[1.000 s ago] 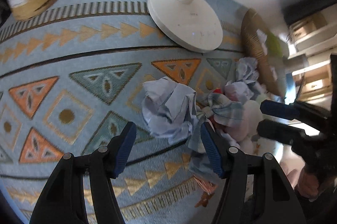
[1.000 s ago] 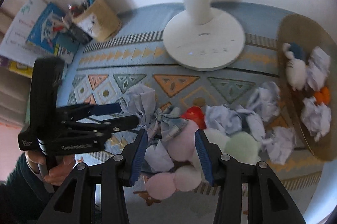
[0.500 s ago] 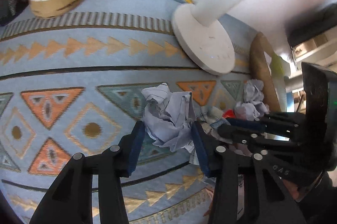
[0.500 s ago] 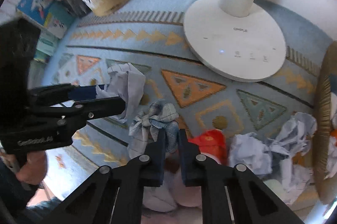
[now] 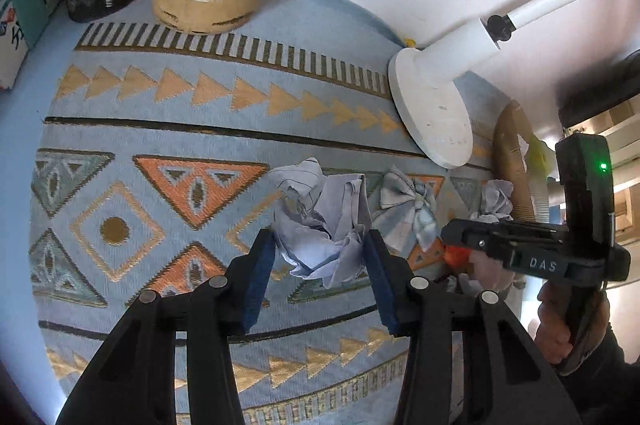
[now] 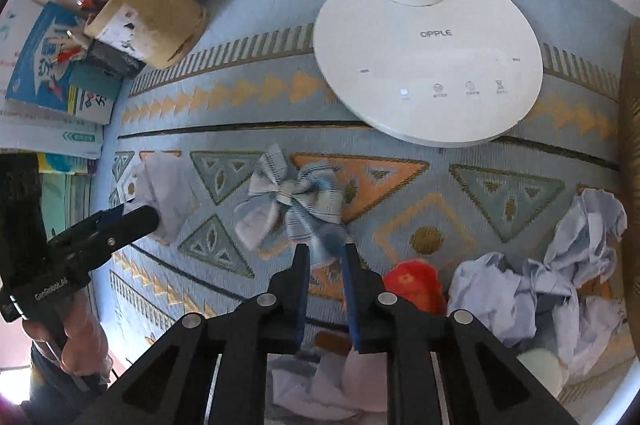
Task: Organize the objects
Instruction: 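Grasp a paper ball with the left tool while the right tool grasps the plaid bow, then carry the paper ball and plaid bow over the bowl and open both tools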
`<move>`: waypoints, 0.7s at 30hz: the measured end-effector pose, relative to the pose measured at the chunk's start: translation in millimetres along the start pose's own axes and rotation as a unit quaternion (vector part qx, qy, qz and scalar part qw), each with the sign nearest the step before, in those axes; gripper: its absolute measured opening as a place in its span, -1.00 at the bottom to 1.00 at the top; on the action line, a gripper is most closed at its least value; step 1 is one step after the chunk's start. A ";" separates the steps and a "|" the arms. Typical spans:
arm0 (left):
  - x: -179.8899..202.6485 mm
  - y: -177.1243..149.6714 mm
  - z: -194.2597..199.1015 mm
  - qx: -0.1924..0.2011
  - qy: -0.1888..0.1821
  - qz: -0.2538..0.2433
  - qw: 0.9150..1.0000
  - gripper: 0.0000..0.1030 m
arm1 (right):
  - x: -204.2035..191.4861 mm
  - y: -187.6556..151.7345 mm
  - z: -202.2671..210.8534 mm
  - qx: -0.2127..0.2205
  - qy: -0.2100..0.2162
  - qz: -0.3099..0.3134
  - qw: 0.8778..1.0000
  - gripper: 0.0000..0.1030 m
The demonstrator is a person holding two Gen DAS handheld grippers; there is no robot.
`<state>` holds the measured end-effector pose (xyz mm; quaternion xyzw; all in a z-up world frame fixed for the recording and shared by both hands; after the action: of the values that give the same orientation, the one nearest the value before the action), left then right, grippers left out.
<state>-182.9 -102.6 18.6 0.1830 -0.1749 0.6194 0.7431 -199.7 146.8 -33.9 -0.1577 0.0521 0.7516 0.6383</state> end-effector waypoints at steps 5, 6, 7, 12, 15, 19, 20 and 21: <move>15.3 2.7 -0.1 0.001 0.013 -0.027 1.000 -0.17 | -19.8 10.4 -1.1 0.028 -0.008 0.000 1.000 0.19; 17.1 2.7 0.8 0.002 0.015 -0.031 0.999 -0.17 | -24.1 14.2 -1.5 0.034 -0.013 -0.003 0.999 0.19; 18.1 2.1 1.7 0.003 0.017 -0.032 0.999 -0.17 | -26.7 17.2 -3.2 0.035 -0.019 -0.005 0.999 0.19; 10.9 -0.5 2.7 0.001 0.020 -0.023 1.000 -0.17 | -36.2 29.2 -31.5 0.007 -0.079 -0.012 0.997 0.21; 11.8 -1.9 1.5 0.001 0.022 -0.020 1.000 -0.17 | -46.0 26.9 -32.8 0.022 -0.137 0.004 0.990 -0.18; 20.7 -4.6 4.3 0.004 0.025 -0.031 0.999 -0.17 | -41.9 23.1 -24.7 0.036 -0.105 0.007 0.994 -0.44; 25.7 -6.2 6.7 0.007 0.026 -0.037 0.999 -0.17 | -38.8 19.4 -16.7 0.046 -0.072 0.003 0.996 -0.44; 33.1 -8.2 10.1 0.010 0.025 -0.045 0.999 -0.17 | -36.5 12.3 -1.4 0.066 -0.043 0.001 0.997 -0.44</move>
<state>-169.5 -80.6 43.1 0.1822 -0.1415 0.5911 0.7729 -206.6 109.7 -25.6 -0.0822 0.0743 0.7536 0.6479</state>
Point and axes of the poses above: each gripper's, at about its wrist camera, not at the fingertips, and z roughly against the way its jaws point, x to its right, y to its top, the point moved 2 cm from there along -z, roughly the way its jaws point, and after that the axes turned 13 degrees about -x, right-handed, at the moved point
